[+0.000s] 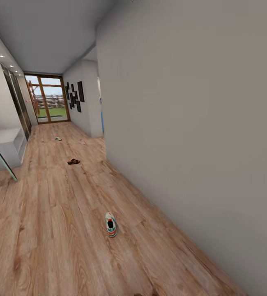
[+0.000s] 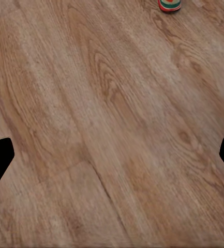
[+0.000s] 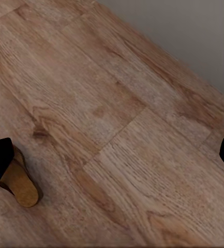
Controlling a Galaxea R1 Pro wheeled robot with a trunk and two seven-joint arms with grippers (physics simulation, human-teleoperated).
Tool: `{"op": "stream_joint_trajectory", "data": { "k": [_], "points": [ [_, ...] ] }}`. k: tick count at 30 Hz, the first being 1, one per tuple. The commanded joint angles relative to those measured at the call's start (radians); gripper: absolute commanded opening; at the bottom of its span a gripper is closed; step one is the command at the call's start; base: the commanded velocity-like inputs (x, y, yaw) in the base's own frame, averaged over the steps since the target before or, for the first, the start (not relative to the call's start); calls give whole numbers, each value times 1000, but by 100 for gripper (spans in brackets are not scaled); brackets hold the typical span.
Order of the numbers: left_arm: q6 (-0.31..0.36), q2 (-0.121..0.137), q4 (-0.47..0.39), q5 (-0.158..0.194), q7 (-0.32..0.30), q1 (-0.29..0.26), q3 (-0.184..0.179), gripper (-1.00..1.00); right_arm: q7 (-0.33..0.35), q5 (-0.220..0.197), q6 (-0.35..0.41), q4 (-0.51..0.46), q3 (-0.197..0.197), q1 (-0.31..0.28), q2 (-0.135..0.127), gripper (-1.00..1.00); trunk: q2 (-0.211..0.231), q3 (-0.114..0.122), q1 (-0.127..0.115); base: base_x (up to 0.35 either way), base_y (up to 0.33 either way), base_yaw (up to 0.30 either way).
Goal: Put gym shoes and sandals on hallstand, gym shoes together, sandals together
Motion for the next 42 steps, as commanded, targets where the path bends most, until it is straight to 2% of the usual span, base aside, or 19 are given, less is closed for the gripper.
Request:
{"op": "stream_joint_trajectory", "data": {
  "k": [1,30,37,42],
  "points": [
    [-3,0,1,-1,1,-1,1,100,0,-10,-4,1,3,-1,0,100,-1,-1,0,-159,-87,14],
    [-3,3,-6,3,2,-2,11,100,1,-8,-3,1,5,-1,-2,100,-1,-1,0,-28,-12,2],
    [19,28,-13,12,-4,-71,13,100,5,13,0,-24,7,-2,-3,100,-1,-1,0,0,0,0],
    [58,44,-5,13,-8,-153,13,100,6,79,5,-87,8,-11,-3,100,-1,-1,0,0,0,0]
  ]
}}
